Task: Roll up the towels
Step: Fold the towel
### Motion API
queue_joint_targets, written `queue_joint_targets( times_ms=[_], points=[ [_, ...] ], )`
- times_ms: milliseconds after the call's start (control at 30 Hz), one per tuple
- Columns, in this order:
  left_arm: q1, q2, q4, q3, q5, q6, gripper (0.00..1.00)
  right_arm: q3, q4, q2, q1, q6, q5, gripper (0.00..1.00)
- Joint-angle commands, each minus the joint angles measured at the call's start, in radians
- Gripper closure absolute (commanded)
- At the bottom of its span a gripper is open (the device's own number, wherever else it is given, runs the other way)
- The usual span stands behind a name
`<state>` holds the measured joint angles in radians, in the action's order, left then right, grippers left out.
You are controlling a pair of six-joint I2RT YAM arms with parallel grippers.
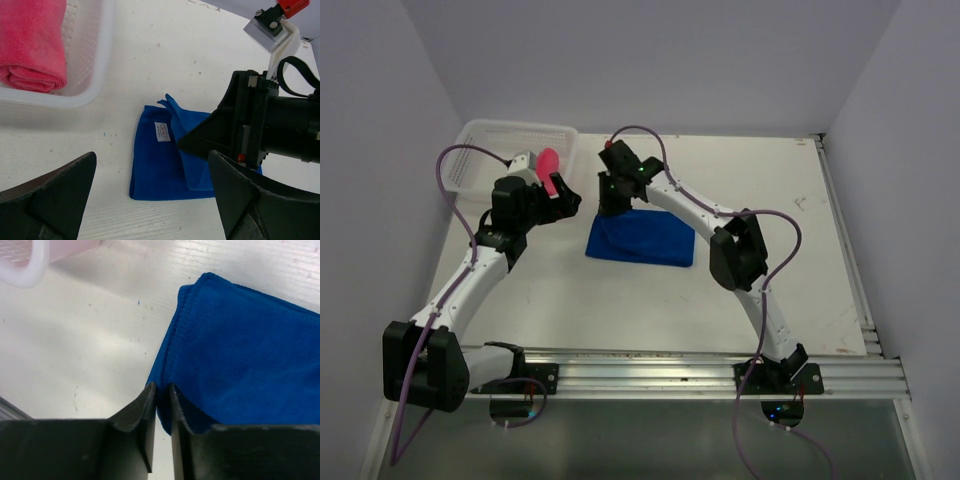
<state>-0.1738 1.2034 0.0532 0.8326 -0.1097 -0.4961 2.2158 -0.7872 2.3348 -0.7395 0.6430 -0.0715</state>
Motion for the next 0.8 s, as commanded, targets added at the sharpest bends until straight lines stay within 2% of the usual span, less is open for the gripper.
queue_joint_targets(
  times_ms=[0, 67, 200, 433, 533, 633, 733, 767],
  points=[
    [-0.009, -0.016, -0.036, 0.002, -0.016, -0.002, 0.03, -0.042, 0.132, 0.012, -0.006, 0.053, -0.083, 0.77],
    [-0.009, -0.018, -0.036, 0.003, -0.015, -0.002, 0.03, -0.030, 0.134, 0.027, -0.006, 0.060, -0.097, 0.67],
    [-0.009, -0.016, -0.036, 0.002, -0.016, -0.002, 0.03, -0.051, 0.147, 0.021, -0.006, 0.061, -0.116, 0.55],
    [-0.009, -0.016, -0.036, 0.000, -0.013, 0.002, 0.00, -0.139, 0.183, -0.096, 0.017, 0.038, -0.114, 0.54],
    [-0.009, -0.022, -0.036, -0.004, -0.018, 0.007, 0.00, -0.238, 0.224, -0.169, 0.048, 0.043, -0.119, 0.54],
    [-0.009, -0.027, -0.036, -0.004, -0.007, 0.002, 0.01, -0.362, 0.241, -0.282, 0.080, 0.024, -0.096, 0.54],
    [-0.009, -0.042, -0.017, 0.003, 0.021, -0.013, 0.00, -0.534, 0.281, -0.417, 0.127, 0.014, -0.100, 0.54],
    [-0.009, -0.056, -0.018, 0.002, 0.042, -0.015, 0.00, -0.636, 0.314, -0.458, 0.143, 0.018, -0.111, 0.53]
  ],
)
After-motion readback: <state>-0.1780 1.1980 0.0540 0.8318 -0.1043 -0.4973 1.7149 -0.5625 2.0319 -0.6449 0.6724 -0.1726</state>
